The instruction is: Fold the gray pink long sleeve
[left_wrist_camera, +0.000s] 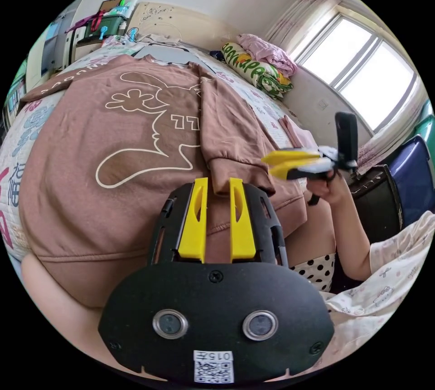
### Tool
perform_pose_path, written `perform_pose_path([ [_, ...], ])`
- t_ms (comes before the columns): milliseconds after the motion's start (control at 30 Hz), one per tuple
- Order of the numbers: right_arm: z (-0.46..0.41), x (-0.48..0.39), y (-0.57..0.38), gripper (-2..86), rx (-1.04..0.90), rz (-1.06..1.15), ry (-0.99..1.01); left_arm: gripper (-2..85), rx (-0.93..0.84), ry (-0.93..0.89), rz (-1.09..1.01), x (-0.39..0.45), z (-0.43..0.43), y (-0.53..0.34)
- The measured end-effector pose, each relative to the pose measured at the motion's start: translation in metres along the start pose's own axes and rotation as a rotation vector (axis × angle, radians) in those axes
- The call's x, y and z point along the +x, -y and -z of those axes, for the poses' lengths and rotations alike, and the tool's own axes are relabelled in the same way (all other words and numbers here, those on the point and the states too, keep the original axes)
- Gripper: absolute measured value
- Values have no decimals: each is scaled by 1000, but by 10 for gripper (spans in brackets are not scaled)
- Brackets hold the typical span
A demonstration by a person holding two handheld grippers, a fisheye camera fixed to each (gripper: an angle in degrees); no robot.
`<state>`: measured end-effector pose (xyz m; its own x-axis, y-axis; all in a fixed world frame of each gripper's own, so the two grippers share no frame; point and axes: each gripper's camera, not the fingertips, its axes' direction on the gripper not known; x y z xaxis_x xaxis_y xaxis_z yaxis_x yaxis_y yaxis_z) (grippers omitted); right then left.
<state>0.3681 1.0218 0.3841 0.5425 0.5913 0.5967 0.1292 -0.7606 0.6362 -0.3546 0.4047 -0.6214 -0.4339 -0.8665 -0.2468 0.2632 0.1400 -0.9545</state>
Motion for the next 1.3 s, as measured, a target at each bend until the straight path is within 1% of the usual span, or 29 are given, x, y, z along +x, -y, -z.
perform_pose_path([
  [33, -21, -20, -15, 127, -21, -5, -51, 72, -6, -5, 10, -5, -6, -6],
  [67, -33, -37, -28, 132, 19, -8, -128, 59, 3, -8, 7, -8, -9, -12],
  [133, -49, -56, -39, 121, 40, -7, -256, 34, -19, -33, 0, -14, -17, -19],
  [167, -61, -65, -42, 120, 12, 6, -324, 21, -19, -50, -3, -18, -20, -26],
  [200, -66, -69, -43, 119, -1, 16, -346, 17, -12, -60, -8, -20, -20, -29],
  [267, -83, -80, -43, 113, -66, 54, -413, 6, 45, -99, -27, -25, -13, -46],
  [400, -103, -86, -48, 106, -98, 64, -435, 1, 74, -88, -60, -25, -10, -72],
  [533, -117, -76, -58, 102, -57, -8, -399, 3, 19, -42, -66, -39, -32, -101],
  [633, -121, -69, -59, 102, -66, -53, -369, 8, 5, -80, -43, -54, -38, -117],
  [733, -119, -65, -60, 95, -41, -100, -324, 18, 58, -101, -16, -78, -21, -130],
  [800, -118, -65, -59, 88, -19, -118, -306, 27, 128, -87, 21, -103, 1, -134],
  [867, -119, -65, -54, 83, 17, -125, -285, 46, 270, -70, 129, -154, 41, -139],
  [900, -120, -65, -51, 82, 25, -126, -276, 53, 309, -67, 160, -169, 51, -140],
  [967, -129, -60, -40, 78, 31, -135, -239, 73, 433, -29, 282, -232, 86, -145],
  [1033, -140, -52, -32, 73, 10, -168, -213, 83, 495, 26, 355, -278, 102, -149],
  [1100, -153, -43, -25, 63, -38, -202, -180, 95, 511, 45, 447, -326, 111, -151],
  [1167, -174, -33, -17, 52, -139, -217, -203, 108, 515, 8, 554, -387, 116, -148],
  [1267, -183, -36, -6, 43, -174, -156, -256, 114, 573, -68, 682, -452, 120, -142],
  [1300, -185, -36, -4, 38, -184, -154, -261, 115, 588, -69, 702, -463, 121, -140],
])
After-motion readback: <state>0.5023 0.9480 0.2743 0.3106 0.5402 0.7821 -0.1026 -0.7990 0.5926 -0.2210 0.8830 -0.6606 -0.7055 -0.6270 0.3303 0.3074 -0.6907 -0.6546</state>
